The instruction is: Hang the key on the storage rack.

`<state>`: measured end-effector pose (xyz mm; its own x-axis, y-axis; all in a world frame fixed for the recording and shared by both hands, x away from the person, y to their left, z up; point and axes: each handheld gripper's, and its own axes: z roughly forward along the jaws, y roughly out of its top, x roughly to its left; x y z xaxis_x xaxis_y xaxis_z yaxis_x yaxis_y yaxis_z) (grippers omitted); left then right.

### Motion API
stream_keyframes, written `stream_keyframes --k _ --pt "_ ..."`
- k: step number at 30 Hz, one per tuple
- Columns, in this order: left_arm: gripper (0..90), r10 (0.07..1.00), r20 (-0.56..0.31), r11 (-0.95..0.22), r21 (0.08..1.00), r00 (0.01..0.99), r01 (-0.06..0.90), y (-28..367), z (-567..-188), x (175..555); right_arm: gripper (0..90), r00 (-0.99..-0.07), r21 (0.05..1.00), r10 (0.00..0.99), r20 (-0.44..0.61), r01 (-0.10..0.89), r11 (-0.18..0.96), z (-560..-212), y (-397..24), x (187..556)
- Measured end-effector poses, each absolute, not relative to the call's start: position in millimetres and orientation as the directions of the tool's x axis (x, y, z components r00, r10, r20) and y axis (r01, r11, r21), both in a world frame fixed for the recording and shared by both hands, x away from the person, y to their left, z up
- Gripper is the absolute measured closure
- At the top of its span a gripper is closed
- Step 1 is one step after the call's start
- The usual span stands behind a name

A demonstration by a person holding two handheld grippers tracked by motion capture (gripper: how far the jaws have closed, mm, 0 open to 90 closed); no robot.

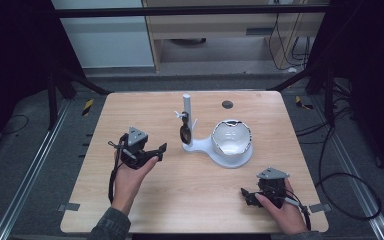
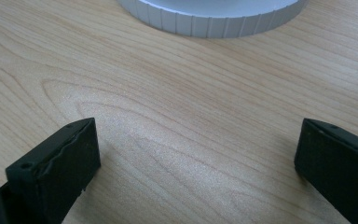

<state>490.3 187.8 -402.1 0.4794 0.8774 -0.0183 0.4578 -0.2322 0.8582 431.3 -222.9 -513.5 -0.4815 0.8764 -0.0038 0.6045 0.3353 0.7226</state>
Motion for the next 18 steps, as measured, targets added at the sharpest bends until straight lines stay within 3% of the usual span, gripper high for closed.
stream_keyframes --k 10,18 --pt "15.3 0.876 -0.011 -0.251 0.843 0.482 0.476 204 -414 490 0.4 -0.481 0.723 0.877 -0.004 0.605 0.335 -513 -223 431" --pt "14.1 0.886 -0.019 -0.246 0.829 0.463 0.503 222 -428 492 0.4 -0.481 0.723 0.876 -0.004 0.605 0.335 -513 -223 431"
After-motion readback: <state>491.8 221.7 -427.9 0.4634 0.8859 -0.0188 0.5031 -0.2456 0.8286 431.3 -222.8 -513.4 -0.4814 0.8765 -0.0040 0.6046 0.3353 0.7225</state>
